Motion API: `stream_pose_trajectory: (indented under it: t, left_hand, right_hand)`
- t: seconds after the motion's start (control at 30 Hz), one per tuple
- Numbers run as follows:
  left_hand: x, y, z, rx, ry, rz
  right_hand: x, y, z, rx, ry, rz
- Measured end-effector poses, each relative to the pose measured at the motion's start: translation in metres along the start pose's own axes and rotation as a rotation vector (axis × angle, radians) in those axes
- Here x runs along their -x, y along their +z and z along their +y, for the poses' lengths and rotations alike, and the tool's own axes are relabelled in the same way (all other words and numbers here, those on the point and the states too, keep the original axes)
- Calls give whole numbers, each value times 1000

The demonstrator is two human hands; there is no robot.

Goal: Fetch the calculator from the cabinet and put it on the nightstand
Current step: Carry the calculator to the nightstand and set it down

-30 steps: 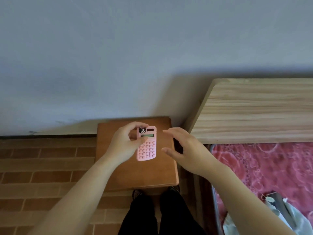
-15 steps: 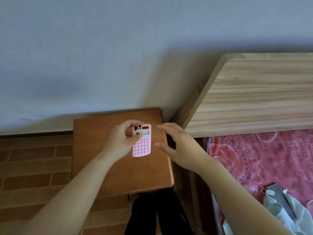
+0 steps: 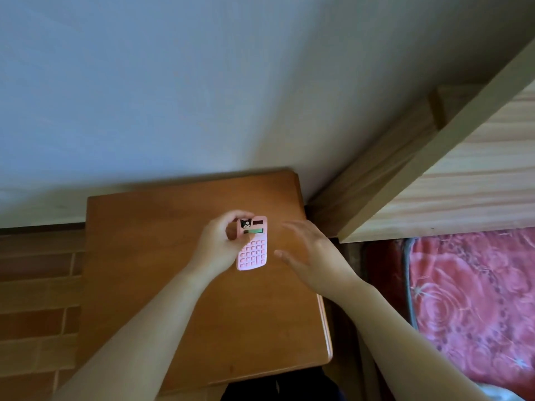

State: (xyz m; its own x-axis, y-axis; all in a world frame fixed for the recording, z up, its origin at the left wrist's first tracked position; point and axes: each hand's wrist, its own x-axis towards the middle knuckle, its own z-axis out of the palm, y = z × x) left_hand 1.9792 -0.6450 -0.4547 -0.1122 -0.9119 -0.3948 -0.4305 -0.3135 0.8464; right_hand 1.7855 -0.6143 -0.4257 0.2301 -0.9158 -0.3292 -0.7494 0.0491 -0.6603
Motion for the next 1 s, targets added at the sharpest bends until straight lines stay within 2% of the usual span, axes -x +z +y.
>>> stream_pose_trajectory:
  t: [0.27,0.37,0.5,0.67,0.83,1.0]
  left_hand:
    - [-42,17,-17,-22,79,104]
    - [-54,21,-19,-102,155,134]
    - [-55,18,-21,-288,268,94]
    - [-36,6,-29,-540,243,-19]
    - [-30,-4,-33,-638,242,-73]
    - [-32,2,-38,-737,280,-93]
  right_hand:
    - [-26,11,24,-20,6,43]
    - [-32,12,30,-26,9,52]
    - [-35,11,32,-47,12,46]
    - [-38,11,29,-39,1,32]
    - [-52,25,35,116,-46,66]
    - [-63,46,46,269,-112,3]
